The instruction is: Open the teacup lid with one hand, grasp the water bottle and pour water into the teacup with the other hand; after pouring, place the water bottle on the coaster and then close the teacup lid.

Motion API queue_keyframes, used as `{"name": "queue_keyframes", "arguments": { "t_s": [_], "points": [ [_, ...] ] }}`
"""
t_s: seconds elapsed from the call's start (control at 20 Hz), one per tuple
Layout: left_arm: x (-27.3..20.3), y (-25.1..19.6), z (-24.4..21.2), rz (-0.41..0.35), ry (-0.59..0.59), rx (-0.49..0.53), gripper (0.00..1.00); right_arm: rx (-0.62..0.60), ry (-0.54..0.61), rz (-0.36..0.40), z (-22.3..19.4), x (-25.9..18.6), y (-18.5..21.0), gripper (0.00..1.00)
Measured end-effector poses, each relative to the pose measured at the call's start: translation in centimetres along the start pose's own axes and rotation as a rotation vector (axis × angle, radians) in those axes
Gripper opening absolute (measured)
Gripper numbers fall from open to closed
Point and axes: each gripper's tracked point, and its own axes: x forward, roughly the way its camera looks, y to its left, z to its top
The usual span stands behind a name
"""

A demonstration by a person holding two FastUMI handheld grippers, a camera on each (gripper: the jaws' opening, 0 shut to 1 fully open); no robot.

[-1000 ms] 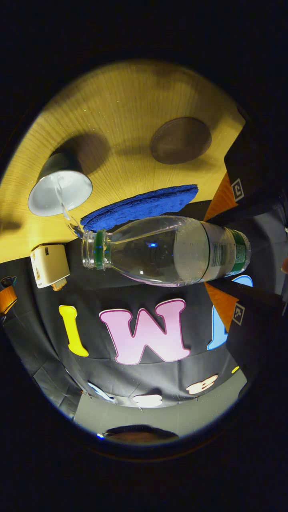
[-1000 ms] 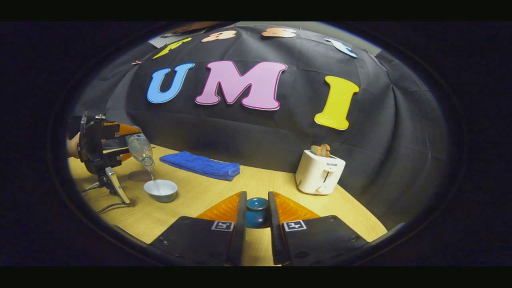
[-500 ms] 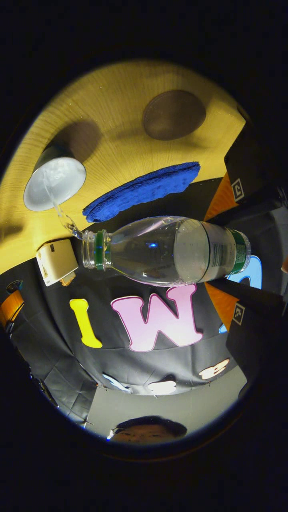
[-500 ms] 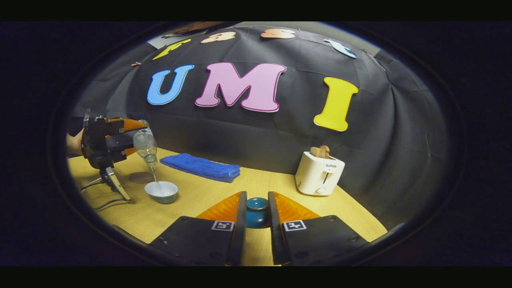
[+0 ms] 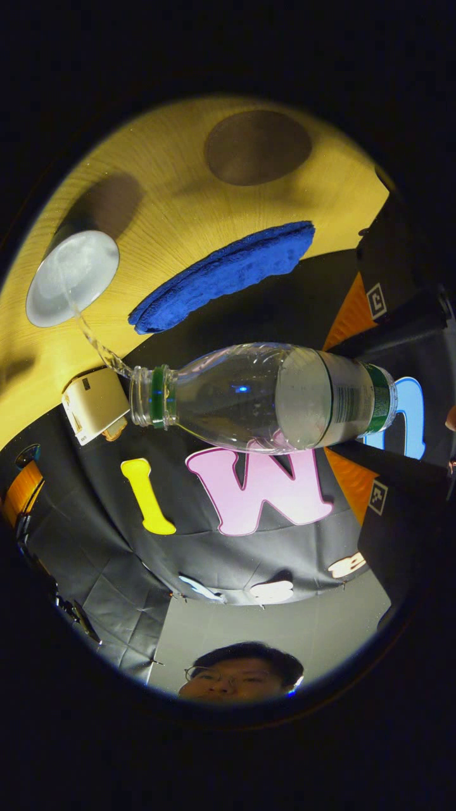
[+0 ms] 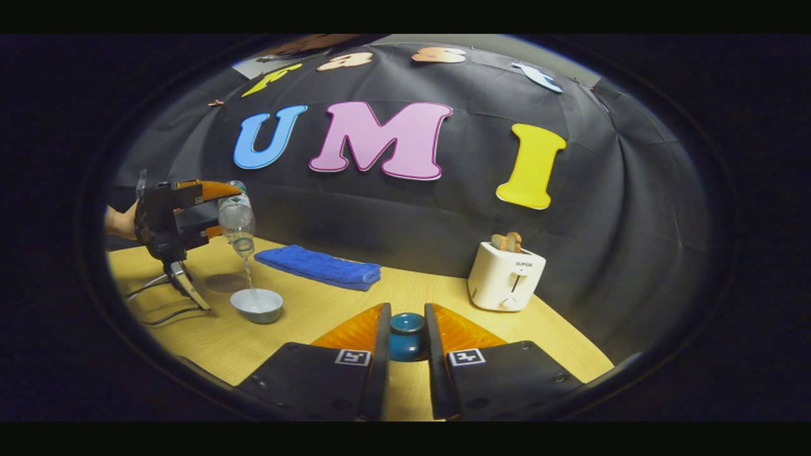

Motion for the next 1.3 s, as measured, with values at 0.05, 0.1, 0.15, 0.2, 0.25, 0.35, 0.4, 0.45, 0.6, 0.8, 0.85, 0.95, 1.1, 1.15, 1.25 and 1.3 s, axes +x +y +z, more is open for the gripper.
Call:
{"name": "queue_keyframes", "arguments": {
  "t_s": [0.05,0.1,0.15,0.2,0.25,0.35,0.4,0.45,0.6,0.8,0.85,0.95,1.1,1.15,1.25,1.3],
  "points": [
    [0.2,0.1,0.0,0.006,-0.014,0.009,0.76,0.001,0.002,0.000,0.0,0.0,0.0,0.25],
    [0.3,0.1,0.1,0.008,-0.022,0.015,0.76,0.003,0.002,-0.001,-0.1,0.0,-0.1,0.25],
    [0.4,0.3,0.0,0.015,-0.026,0.021,0.76,0.005,0.001,-0.004,0.0,0.0,-0.2,0.25],
    [0.4,0.6,0.1,0.025,-0.032,0.030,0.76,0.007,-0.001,-0.007,0.0,0.0,-0.2,0.25],
    [0.5,1.0,0.1,0.040,-0.040,0.038,0.76,0.008,-0.002,-0.008,0.1,-0.1,-0.2,0.25],
    [0.7,1.7,0.1,0.065,-0.049,0.045,0.76,0.008,-0.004,-0.007,0.1,0.0,-0.1,0.26],
    [0.8,2.1,0.3,0.077,-0.059,0.053,0.76,0.007,-0.004,-0.006,0.0,0.0,-0.1,0.26],
    [1.0,2.2,0.5,0.085,-0.070,0.062,0.76,0.008,-0.004,-0.008,0.0,0.0,-0.1,0.26],
    [1.2,2.4,0.8,0.091,-0.097,0.074,0.76,0.012,-0.010,-0.013,0.1,-0.1,-0.1,0.25],
    [1.3,2.8,1.0,0.098,-0.110,0.086,0.76,0.009,-0.010,-0.013,0.1,-0.1,-0.1,0.25],
    [1.3,2.9,1.1,0.100,-0.115,0.089,0.76,0.009,-0.011,-0.014,0.1,-0.1,-0.1,0.25],
    [1.5,2.9,1.2,0.096,-0.118,0.083,0.76,0.011,-0.011,-0.018,0.1,-0.1,-0.2,0.25],
    [1.5,2.5,1.3,0.088,-0.114,0.078,0.76,0.013,-0.010,-0.022,0.1,-0.1,-0.2,0.25],
    [1.5,2.4,1.1,0.082,-0.106,0.071,0.76,0.013,-0.012,-0.024,0.2,-0.1,-0.2,0.25],
    [1.5,1.9,0.5,0.050,-0.076,0.030,0.76,0.014,-0.010,-0.023,0.1,-0.2,-0.1,0.25],
    [1.5,1.3,-0.1,0.019,-0.050,-0.010,0.76,0.014,-0.009,-0.022,0.1,-0.1,0.0,0.25]
  ]
}}
